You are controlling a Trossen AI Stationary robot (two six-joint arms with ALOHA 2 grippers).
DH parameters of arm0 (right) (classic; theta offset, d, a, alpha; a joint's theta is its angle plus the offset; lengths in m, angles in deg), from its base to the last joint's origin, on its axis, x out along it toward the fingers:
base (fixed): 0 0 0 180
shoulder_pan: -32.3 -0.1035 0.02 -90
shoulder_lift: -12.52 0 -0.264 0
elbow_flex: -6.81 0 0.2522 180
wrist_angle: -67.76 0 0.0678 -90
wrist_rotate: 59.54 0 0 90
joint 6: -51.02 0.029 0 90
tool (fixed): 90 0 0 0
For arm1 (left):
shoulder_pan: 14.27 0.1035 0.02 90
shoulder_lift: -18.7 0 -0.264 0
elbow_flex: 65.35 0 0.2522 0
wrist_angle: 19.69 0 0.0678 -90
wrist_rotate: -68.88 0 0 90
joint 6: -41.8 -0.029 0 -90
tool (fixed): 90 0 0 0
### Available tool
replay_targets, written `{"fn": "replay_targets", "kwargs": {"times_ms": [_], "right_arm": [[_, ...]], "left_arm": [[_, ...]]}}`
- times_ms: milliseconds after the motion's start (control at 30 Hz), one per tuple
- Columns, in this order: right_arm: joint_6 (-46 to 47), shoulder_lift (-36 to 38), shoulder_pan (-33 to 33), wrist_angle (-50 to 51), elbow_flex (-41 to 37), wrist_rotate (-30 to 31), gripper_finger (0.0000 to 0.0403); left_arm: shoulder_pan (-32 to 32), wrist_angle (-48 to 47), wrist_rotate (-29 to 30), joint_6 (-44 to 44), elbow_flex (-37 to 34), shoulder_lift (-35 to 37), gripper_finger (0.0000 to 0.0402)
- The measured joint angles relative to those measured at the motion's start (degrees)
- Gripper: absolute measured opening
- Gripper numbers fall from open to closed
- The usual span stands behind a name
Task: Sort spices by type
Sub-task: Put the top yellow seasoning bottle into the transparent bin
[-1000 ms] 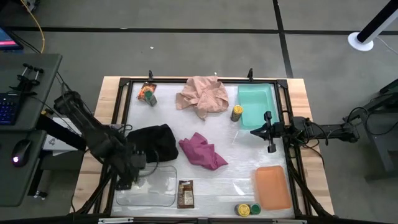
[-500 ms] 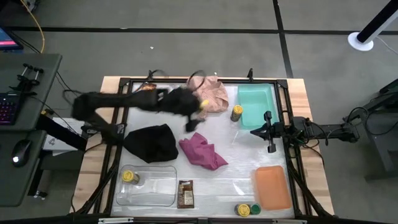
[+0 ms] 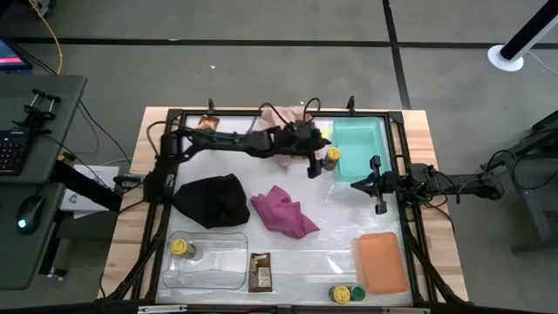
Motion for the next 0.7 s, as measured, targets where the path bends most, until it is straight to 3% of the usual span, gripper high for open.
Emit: {"fn": "replay_targets", "kwargs": {"times_ms": [267,700], "right_arm": [[0.0,0.0,0.0,0.0,0.0,0.0,0.0001],[0.0,0.0,0.0,0.0,0.0,0.0,0.0001]], "left_arm": [[0.4,4.8,5.6,4.4,0.0,-7.2,0.0313],[0.3,13.7,4.6,8.4,-0.1,-13.8,0.0313]]}}
